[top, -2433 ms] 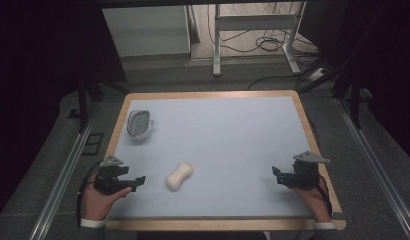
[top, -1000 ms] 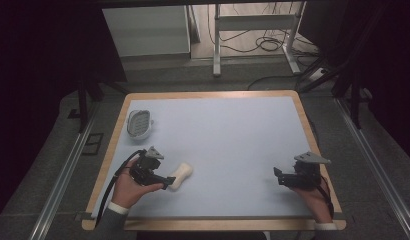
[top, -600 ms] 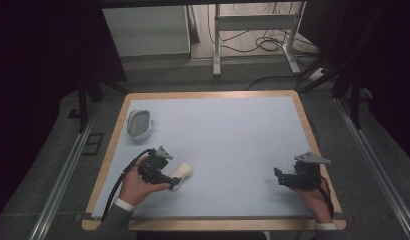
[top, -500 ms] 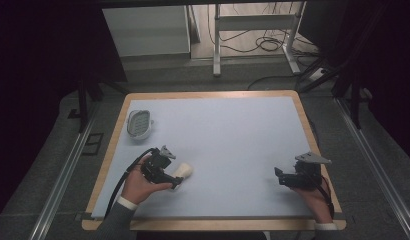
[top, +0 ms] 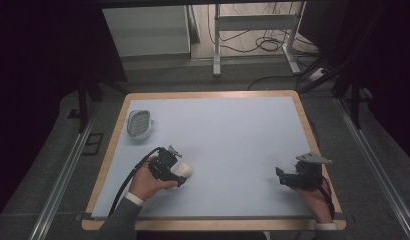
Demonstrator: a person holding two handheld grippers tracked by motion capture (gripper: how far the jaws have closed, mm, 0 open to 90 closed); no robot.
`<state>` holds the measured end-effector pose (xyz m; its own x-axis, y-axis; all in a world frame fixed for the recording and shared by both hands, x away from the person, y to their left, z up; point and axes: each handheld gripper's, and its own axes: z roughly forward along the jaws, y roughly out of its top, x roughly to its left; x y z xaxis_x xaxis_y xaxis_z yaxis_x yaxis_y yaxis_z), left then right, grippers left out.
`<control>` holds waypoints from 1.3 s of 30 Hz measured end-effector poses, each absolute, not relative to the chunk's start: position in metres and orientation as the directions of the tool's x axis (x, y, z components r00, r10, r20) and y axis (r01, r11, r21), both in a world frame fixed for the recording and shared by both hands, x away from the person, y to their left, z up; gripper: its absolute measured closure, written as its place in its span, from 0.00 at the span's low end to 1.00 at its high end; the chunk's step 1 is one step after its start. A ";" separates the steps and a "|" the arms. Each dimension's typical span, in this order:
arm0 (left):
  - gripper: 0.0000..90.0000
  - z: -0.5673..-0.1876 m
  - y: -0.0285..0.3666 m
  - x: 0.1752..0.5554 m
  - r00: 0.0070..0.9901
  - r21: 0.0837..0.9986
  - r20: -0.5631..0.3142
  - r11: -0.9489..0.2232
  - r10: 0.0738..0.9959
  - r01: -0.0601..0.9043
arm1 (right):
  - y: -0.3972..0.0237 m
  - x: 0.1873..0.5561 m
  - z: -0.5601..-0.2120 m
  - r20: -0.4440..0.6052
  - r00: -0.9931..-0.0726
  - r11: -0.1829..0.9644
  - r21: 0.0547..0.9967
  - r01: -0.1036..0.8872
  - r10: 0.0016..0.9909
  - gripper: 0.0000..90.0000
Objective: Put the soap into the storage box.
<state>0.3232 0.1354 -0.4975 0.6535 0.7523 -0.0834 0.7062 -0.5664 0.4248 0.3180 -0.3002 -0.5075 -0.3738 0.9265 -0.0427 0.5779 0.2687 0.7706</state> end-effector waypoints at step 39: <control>0.55 -0.509 0.140 0.325 0.631 0.424 -0.097 -0.542 0.770 0.726 | -0.307 0.317 -0.505 -0.040 -0.349 0.247 0.780 0.574 0.936 0.06</control>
